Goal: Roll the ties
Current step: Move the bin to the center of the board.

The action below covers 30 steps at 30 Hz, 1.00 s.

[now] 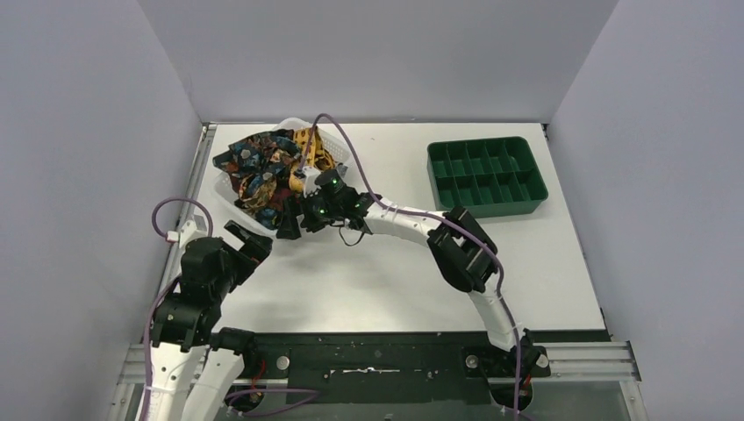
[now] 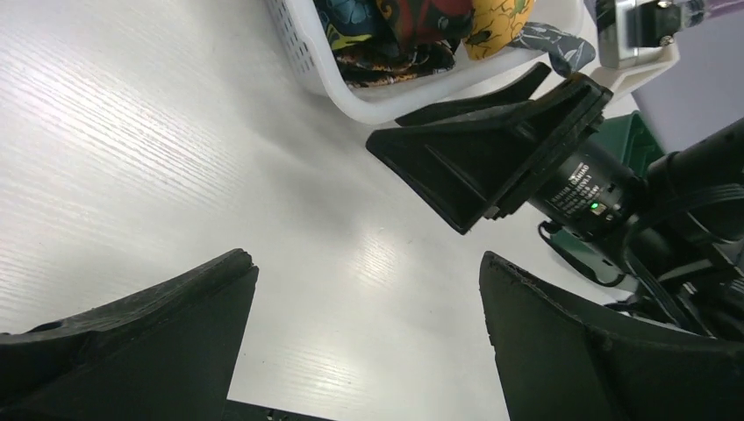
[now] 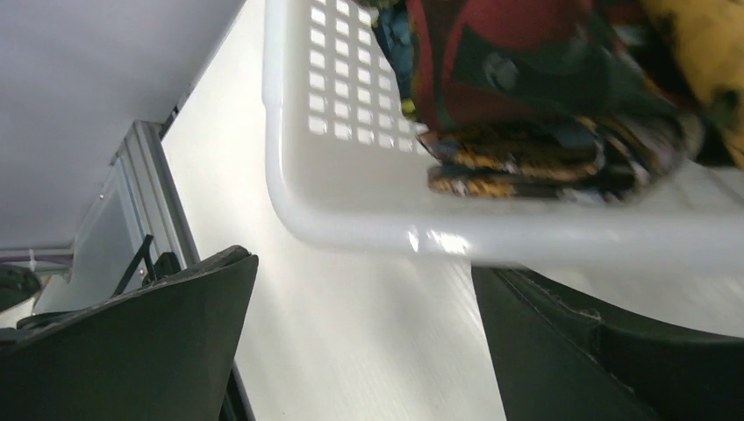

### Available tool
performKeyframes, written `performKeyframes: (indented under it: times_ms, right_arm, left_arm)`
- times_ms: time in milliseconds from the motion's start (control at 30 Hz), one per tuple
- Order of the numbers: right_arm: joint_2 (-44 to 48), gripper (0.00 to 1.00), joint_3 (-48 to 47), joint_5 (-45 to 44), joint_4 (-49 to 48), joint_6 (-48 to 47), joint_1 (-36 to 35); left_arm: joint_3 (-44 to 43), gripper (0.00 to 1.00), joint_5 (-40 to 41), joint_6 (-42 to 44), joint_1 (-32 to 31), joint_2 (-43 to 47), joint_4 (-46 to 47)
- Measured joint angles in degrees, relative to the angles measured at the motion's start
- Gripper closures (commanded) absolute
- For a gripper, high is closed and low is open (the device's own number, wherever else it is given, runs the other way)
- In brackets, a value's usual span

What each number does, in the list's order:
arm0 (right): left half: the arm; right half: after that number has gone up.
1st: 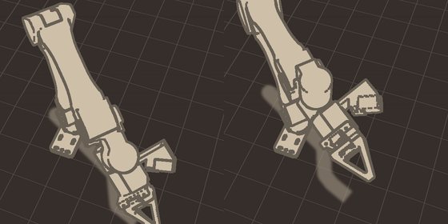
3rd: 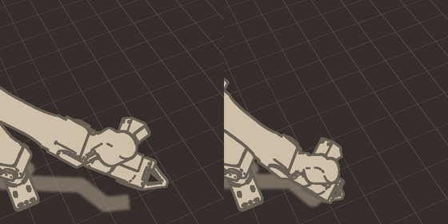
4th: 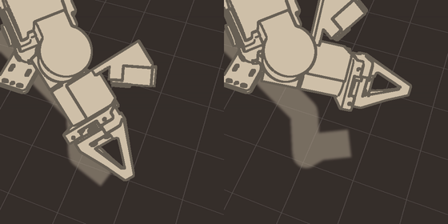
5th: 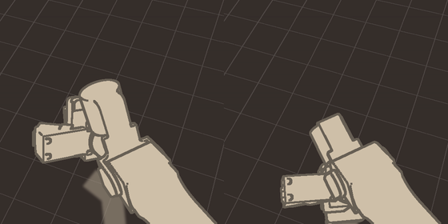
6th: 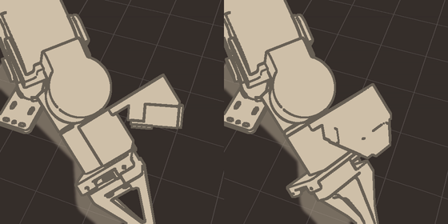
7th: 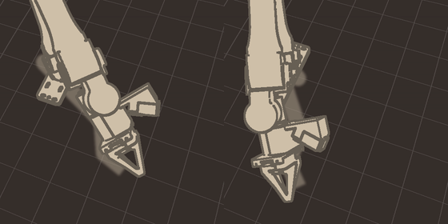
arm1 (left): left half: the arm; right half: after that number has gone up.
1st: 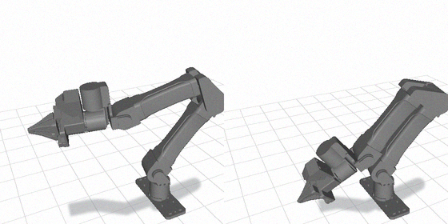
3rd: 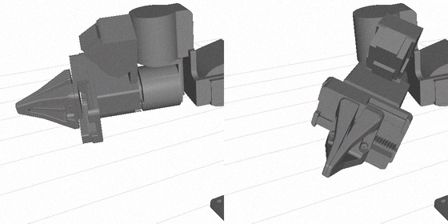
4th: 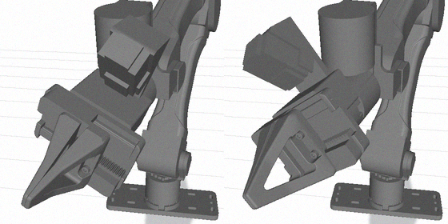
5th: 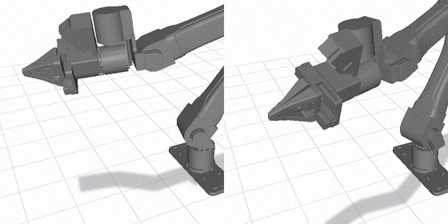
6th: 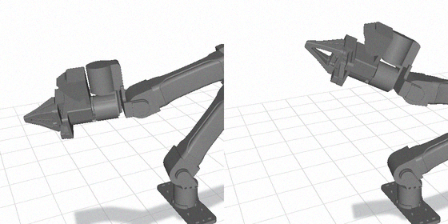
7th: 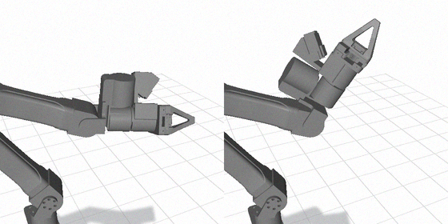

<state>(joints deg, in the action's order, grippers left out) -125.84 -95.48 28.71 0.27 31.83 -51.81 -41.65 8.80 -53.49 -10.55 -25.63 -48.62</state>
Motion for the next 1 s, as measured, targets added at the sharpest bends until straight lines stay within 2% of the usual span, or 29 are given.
performKeyframes:
  times_ms: [100,200,367,467,533,633,733,1000]
  right_arm:
    - [0.74,0.0,-0.15,0.17,1.6,-1.77,1.05]
    - [6.49,0.0,8.26,0.04,1.62,-2.91,2.93]
    - [21.2,0.0,25.09,-1.57,2.82,-3.8,6.8]
    - [32.0,0.0,32.81,-4.15,3.65,-4.35,8.39]
    - [39.15,0.0,36.41,-5.9,3.87,-4.42,8.48]
    - [47.52,0.0,38.95,-8.22,4.55,-4.63,8.5]
    - [53.27,0.0,40.02,-11.3,6.01,-5.03,8.7]
    - [59.25,0.0,40.54,-18.67,13.11,-7.1,9.81]
  left_arm:
    - [-2.03,0.03,-0.15,2.49,0.0,-4.68,0.39]
    - [-5.09,0.03,-0.46,4.83,0.0,-9.92,1.03]
    - [-15.56,0.03,-2.01,10.95,1.51,-23.87,4.55]
    - [-20.55,0.03,-6.12,14.25,5.29,-31.34,8.39]
    - [-22.93,0.07,-10.95,15.5,9.86,-36.41,11.78]
    - [-24.26,0.1,-17.55,15.78,17.77,-43.87,17.27]
    - [-24.98,0.12,-21.84,15.78,22.49,-50.12,21.86]
    - [-34.47,0.2,-27.47,17.99,23.87,-64.78,29.7]
